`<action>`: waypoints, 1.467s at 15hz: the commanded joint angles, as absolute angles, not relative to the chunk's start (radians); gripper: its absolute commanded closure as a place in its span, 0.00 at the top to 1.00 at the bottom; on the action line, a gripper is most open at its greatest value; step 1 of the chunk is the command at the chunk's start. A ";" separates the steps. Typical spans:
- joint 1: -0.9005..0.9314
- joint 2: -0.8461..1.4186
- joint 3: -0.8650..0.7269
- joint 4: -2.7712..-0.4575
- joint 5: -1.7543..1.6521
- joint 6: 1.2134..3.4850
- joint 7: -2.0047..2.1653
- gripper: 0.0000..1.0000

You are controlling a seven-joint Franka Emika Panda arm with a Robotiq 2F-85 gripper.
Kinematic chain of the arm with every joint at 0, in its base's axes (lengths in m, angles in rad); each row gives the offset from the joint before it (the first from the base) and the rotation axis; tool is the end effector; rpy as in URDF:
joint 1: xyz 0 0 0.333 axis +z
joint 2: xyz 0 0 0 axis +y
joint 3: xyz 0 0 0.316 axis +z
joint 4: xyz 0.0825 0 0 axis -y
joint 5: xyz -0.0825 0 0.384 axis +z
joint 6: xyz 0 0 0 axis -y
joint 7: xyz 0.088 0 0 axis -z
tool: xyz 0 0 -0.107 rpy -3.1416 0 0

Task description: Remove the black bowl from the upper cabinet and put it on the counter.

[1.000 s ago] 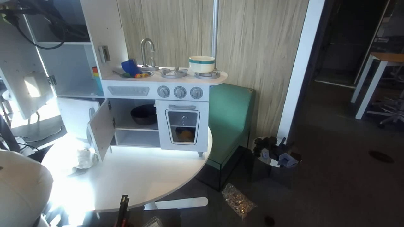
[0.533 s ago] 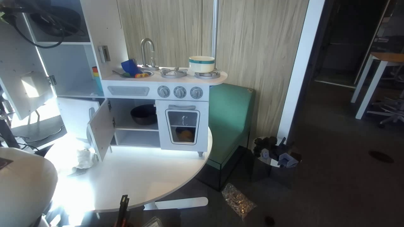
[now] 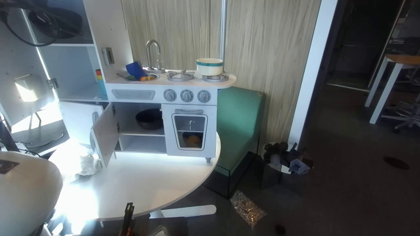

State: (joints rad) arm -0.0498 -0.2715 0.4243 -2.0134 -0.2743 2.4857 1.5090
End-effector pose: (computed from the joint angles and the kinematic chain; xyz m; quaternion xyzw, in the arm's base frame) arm 0.4849 0.2209 0.6419 -0.8213 0.4226 -0.3394 0.1780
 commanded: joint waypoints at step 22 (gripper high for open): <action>0.179 -0.570 0.447 -2.211 -0.158 2.255 1.672 0.03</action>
State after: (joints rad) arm 0.1594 -0.4956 0.4530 -2.1519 -0.1988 2.2453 1.6377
